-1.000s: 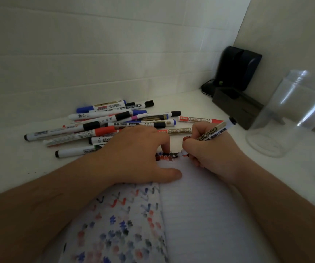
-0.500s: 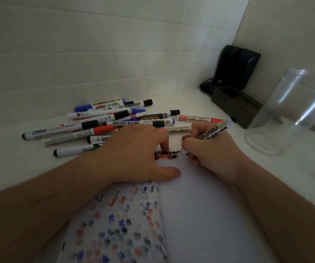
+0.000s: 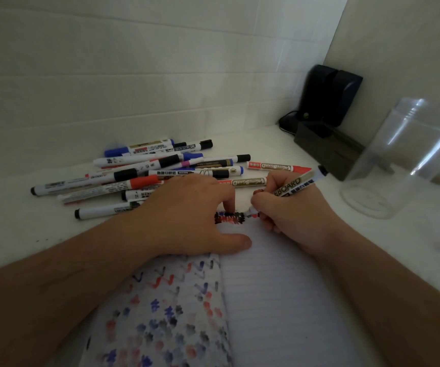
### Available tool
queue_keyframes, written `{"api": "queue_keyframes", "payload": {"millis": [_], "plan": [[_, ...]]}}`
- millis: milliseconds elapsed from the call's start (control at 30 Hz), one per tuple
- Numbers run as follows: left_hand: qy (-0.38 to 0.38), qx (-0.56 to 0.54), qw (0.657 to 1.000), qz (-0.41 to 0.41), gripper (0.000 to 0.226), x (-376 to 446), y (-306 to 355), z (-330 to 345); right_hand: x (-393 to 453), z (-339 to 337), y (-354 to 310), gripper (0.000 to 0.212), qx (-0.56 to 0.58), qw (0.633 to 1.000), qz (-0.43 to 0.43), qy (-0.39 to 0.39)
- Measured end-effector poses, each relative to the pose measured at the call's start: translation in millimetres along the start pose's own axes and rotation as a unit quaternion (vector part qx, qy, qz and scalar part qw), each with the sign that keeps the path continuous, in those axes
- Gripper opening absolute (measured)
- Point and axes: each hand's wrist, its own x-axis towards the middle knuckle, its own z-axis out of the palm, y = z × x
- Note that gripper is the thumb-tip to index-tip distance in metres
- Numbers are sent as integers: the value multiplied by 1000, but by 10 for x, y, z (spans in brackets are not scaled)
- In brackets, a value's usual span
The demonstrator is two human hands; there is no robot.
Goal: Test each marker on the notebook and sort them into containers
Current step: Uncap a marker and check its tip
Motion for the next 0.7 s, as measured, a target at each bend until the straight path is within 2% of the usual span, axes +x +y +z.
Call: {"api": "queue_keyframes", "payload": {"millis": [167, 267, 367, 400, 533, 633, 700], "plan": [[4, 3, 1000, -2, 61, -4, -1, 10, 6, -2, -13, 32, 2, 1000, 5, -14], [29, -28, 999, -4, 60, -33, -4, 5, 25, -16, -19, 35, 90, 996, 28, -7], [70, -141, 987, 3, 18, -50, -5, 2, 55, -122, -31, 36, 260, 964, 56, -9], [94, -171, 981, 7, 12, -44, -12, 1, 62, -176, -34, 34, 299, 953, 49, -16], [203, -211, 956, 13, 29, -1, -65, 3, 75, -308, -56, 20, 409, 909, 9, -77], [212, -250, 945, -3, 39, 21, -104, 43, 61, -275, -64, 6, 442, 890, 26, -106], [193, -301, 934, -15, 34, 18, -105, 68, 55, -247, -65, 17, 453, 884, 49, -100]]}}
